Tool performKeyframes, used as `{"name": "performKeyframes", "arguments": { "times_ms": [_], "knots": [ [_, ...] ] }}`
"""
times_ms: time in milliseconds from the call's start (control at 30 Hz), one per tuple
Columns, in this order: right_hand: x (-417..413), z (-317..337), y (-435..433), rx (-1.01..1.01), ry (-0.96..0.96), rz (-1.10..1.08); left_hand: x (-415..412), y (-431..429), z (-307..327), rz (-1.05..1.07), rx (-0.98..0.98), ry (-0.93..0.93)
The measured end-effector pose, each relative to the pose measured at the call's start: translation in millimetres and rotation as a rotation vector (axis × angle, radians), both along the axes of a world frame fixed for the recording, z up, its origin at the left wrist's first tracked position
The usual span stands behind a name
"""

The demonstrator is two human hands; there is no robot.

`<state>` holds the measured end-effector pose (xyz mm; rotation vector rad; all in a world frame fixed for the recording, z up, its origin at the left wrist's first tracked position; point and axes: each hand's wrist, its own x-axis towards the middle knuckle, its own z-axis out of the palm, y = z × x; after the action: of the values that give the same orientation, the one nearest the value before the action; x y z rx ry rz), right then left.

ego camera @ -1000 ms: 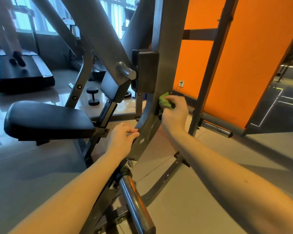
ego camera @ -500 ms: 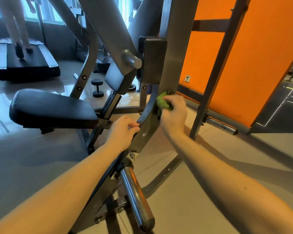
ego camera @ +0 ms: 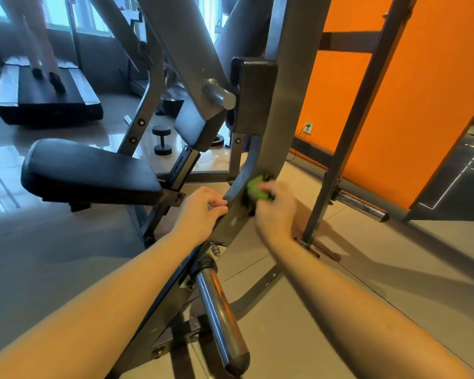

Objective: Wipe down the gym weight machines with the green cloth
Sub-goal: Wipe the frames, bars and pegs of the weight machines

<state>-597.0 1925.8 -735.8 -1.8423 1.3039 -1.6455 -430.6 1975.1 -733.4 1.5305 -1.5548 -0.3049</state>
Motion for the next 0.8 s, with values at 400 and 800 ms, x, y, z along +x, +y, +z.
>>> {"name": "performKeyframes", "arguments": {
  "times_ms": [400, 800],
  "knots": [
    [34, -88, 47, 0.114, 0.057, 0.156, -1, 3, -1, 0.012, -0.043, 0.024],
    [-16, 7, 70, 0.375, 0.015, 0.519, 6, 62, -6, -0.304, 0.176, 0.207]
  ]
}}
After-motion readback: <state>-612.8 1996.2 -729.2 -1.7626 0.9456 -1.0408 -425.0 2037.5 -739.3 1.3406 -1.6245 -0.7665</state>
